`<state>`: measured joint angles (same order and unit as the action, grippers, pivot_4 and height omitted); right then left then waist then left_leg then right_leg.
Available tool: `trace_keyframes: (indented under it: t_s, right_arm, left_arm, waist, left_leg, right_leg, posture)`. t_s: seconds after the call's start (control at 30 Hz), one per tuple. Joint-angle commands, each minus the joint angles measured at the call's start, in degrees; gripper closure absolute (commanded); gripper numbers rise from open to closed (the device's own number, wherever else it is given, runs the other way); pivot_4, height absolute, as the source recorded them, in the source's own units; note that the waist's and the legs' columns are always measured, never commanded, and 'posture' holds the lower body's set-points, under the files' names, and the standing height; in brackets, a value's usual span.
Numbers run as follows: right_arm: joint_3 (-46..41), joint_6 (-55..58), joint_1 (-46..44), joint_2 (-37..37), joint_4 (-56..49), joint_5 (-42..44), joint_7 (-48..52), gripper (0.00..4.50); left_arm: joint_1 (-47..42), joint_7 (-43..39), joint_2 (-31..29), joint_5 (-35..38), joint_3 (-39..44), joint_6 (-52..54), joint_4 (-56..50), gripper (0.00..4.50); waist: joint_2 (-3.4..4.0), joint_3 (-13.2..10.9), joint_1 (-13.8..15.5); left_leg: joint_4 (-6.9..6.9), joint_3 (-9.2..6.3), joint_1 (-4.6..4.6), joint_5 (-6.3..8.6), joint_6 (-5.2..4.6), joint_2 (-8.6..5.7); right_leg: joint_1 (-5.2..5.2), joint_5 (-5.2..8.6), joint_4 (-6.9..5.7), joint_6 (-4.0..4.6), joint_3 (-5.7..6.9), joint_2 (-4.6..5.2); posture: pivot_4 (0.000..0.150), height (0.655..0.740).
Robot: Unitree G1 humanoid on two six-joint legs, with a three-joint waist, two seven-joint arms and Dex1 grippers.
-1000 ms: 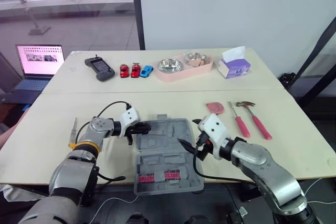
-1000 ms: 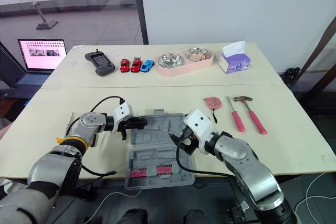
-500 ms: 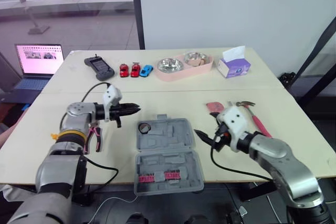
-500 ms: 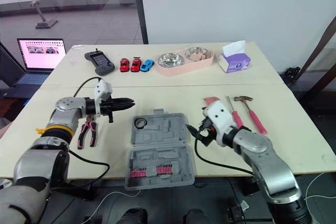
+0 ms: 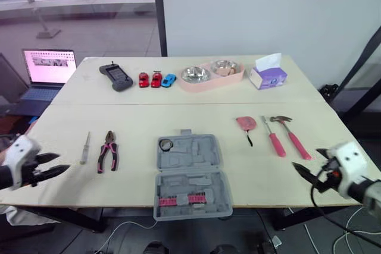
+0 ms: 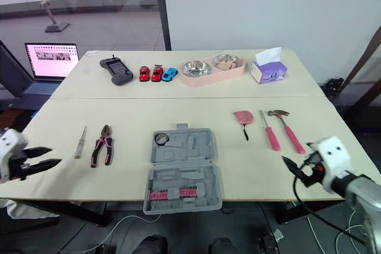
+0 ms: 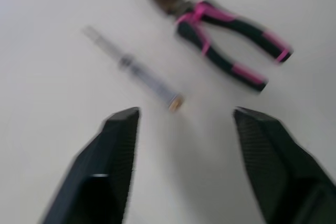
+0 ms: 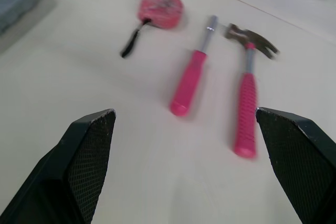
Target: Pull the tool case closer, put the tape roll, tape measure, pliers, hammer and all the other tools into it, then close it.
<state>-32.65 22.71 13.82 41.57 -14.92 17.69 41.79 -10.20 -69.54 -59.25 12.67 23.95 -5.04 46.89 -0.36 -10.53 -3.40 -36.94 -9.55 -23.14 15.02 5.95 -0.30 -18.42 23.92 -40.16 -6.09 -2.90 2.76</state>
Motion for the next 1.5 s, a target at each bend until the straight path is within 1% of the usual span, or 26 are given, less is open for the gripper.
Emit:
trace_keyframes:
  t_s: [0.03, 0.13, 0.33, 0.4, 0.47, 0.53, 0.63, 0.73, 0.8, 0.83, 0.9, 1.0, 1.1, 1.17, 1.2, 1.27, 1.37, 1.5]
  right_arm:
    - [-4.9, -3.4, 1.6, 1.9, 1.9, 1.0, 2.6, 0.00]
    - [-5.0, -4.4, 2.7, 2.5, 3.2, 0.9, 3.7, 0.00]
    - [-4.2, -5.3, 2.6, 2.4, 4.6, 0.9, 3.9, 0.00]
    - [-4.2, -4.6, 3.0, 2.2, 3.3, 1.2, 3.6, 0.00]
    - [-4.1, -2.0, 4.2, 0.8, -0.9, 2.3, 2.1, 0.00]
    - [-3.4, 1.5, 5.6, -0.7, -5.9, 2.6, -0.5, 0.00]
    - [-0.7, 8.3, 6.9, -4.5, -15.2, 4.6, -5.6, 0.00]
    - [2.9, 14.5, 5.8, -9.7, -23.0, 5.7, -12.9, 0.00]
    - [6.5, 18.2, 4.4, -13.1, -27.0, 4.8, -18.3, 0.00]
    - [10.6, 20.2, 2.8, -15.5, -28.6, 2.3, -22.6, 0.00]
    - [16.1, 22.9, 0.1, -19.0, -29.8, -1.4, -29.1, 0.00]
    - [22.8, 24.6, -6.4, -24.9, -25.9, -7.3, -38.1, 0.00]
    - [26.8, 23.5, -12.3, -28.2, -19.7, -11.4, -42.6, 0.00]
    - [28.3, 21.9, -17.0, -30.1, -12.8, -13.5, -44.8, 0.00]
    - [28.9, 21.0, -19.6, -30.7, -8.7, -14.2, -45.5, 0.00]
    - [29.1, 18.2, -23.9, -31.8, -1.6, -15.3, -46.5, 0.00]
    - [28.8, 13.8, -29.5, -32.4, 7.7, -16.0, -46.8, 0.00]
    - [28.1, 9.0, -35.7, -31.9, 18.8, -16.9, -46.9, 0.00]
  left_arm:
    - [3.4, 2.2, -2.2, 2.3, 4.7, -1.5, 0.6, 0.07]
    - [6.7, 3.4, -2.3, 3.2, 7.1, -2.3, 1.4, 0.07]
    - [10.6, 4.2, 0.0, 5.1, 7.8, -0.8, -3.5, 0.07]
    - [11.0, 4.2, 1.1, 5.7, 7.5, 0.1, -5.4, 0.07]
    - [11.6, 4.6, 2.7, 6.0, 6.6, 1.3, -8.5, 0.07]
    - [12.6, 4.7, 4.6, 7.1, 5.9, 4.9, -13.4, 0.07]
    - [15.2, 6.4, 8.5, 9.9, 4.2, 12.2, -26.7, 0.07]
    - [17.2, 8.9, 12.5, 11.3, 1.5, 15.8, -38.8, 0.07]
    - [18.2, 10.2, 14.9, 11.8, 0.2, 16.3, -44.9, 0.07]
    - [18.5, 10.5, 16.6, 12.7, -0.8, 16.1, -48.5, 0.07]
    - [18.8, 10.8, 19.1, 13.8, -2.3, 15.0, -53.6, 0.07]
    - [18.0, 9.3, 20.7, 15.7, -5.1, 15.1, -58.4, 0.07]
    - [16.7, 6.8, 21.2, 16.6, -6.6, 12.8, -59.7, 0.07]
    - [15.7, 5.6, 20.7, 19.1, -7.0, 15.0, -59.9, 0.07]
    - [15.3, 4.2, 20.9, 20.8, -7.0, 15.1, -60.0, 0.07]
    - [14.9, 2.5, 21.2, 21.9, -7.5, 14.2, -60.5, 0.07]
    - [14.5, 2.5, 22.1, 23.8, -8.3, 15.3, -61.8, 0.07]
    - [14.3, 3.4, 22.6, 23.9, -9.3, 15.6, -62.6, 0.07]
  waist:
    - [0.01, 0.0, 0.0]
    - [0.01, 0.0, -0.2]
    - [0.05, 0.0, -0.3]
    - [0.05, 0.0, -0.3]
    - [0.05, 0.0, -0.3]
    - [0.05, 0.0, -0.4]
    - [0.04, 0.0, -0.3]
    - [0.04, 0.0, 0.1]
    - [0.04, 0.0, 0.3]
    - [0.04, 0.0, 0.3]
    - [0.02, 0.1, 0.3]
    - [0.05, 0.1, 0.6]
    - [0.05, 0.1, 0.7]
    - [0.05, 0.1, 0.8]
    - [0.05, 0.1, 0.8]
    - [0.07, 0.1, 0.6]
    - [0.09, 0.0, 0.4]
    - [0.09, 0.0, 0.0]
  left_leg:
    - [0.01, 0.01, 0.01, 0.00, 0.00, 0.00]
    - [0.07, 0.06, 0.07, 0.00, 0.00, 0.01]
    - [0.10, 0.07, 0.08, 0.00, 0.00, 0.04]
    - [0.10, 0.08, 0.08, 0.00, 0.00, 0.04]
    - [0.09, 0.08, 0.08, 0.00, 0.00, 0.04]
    - [0.11, 0.08, 0.08, 0.00, 0.00, 0.06]
    - [0.11, 0.07, 0.06, 0.00, 0.00, 0.08]
    - [0.09, 0.08, 0.06, 0.00, 0.00, 0.09]
    - [0.08, 0.08, 0.06, 0.00, 0.01, 0.11]
    - [0.08, 0.08, 0.06, 0.00, 0.01, 0.11]
    - [0.09, 0.08, 0.07, 0.00, 0.02, 0.13]
    - [0.10, 0.11, 0.06, -0.01, 0.04, 0.10]
    - [0.10, 0.15, 0.08, -0.01, 0.04, 0.09]
    - [0.13, 0.15, 0.08, -0.02, 0.04, 0.09]
    - [0.14, 0.15, 0.07, -0.01, 0.04, 0.09]
    - [0.17, 0.18, 0.08, -0.02, 0.06, 0.09]
    - [0.24, 0.19, 0.11, -0.03, 0.07, 0.09]
    - [0.29, 0.21, 0.12, -0.05, 0.10, 0.08]
  right_leg:
    - [0.00, 0.00, 0.00, 0.00, -0.01, 0.00]
    - [0.01, 0.00, 0.00, 0.00, -0.05, -0.02]
    - [0.02, 0.00, 0.00, 0.00, -0.06, -0.02]
    - [0.02, 0.00, 0.00, 0.00, -0.07, -0.02]
    - [0.02, 0.00, 0.01, 0.00, -0.07, -0.03]
    - [0.02, 0.00, 0.01, 0.00, -0.07, -0.04]
    - [0.02, 0.00, 0.02, 0.01, -0.08, -0.03]
    - [0.04, 0.00, 0.03, 0.01, -0.11, -0.01]
    - [0.03, 0.00, 0.04, 0.01, -0.12, -0.03]
    - [0.04, 0.00, 0.05, 0.01, -0.12, -0.03]
    - [0.02, 0.00, 0.05, 0.01, -0.14, -0.06]
    - [-0.02, 0.00, 0.06, 0.01, -0.17, -0.04]
    - [-0.04, 0.00, 0.06, 0.01, -0.20, -0.05]
    - [-0.06, 0.00, 0.06, 0.02, -0.20, -0.05]
    - [-0.07, 0.00, 0.06, 0.02, -0.20, -0.05]
    - [-0.09, -0.01, 0.07, 0.02, -0.21, -0.05]
    - [-0.10, -0.01, 0.06, 0.02, -0.21, -0.06]
    - [-0.10, -0.01, 0.06, 0.02, -0.21, -0.04]
  posture:
    - [0.150, 0.7400]
    - [0.150, 0.7400]
    - [0.150, 0.7400]
    - [0.150, 0.7400]
    - [0.150, 0.7400]
    - [0.150, 0.7400]
    - [0.150, 0.7400]
    - [0.150, 0.7400]
    - [0.150, 0.7400]
    - [0.150, 0.7400]
    - [0.150, 0.7400]
    - [0.150, 0.7400]
    - [0.150, 0.7400]
    - [0.150, 0.7400]
    - [0.150, 0.7400]
    - [0.150, 0.7400]
    - [0.150, 0.7400]
    - [0.150, 0.7400]
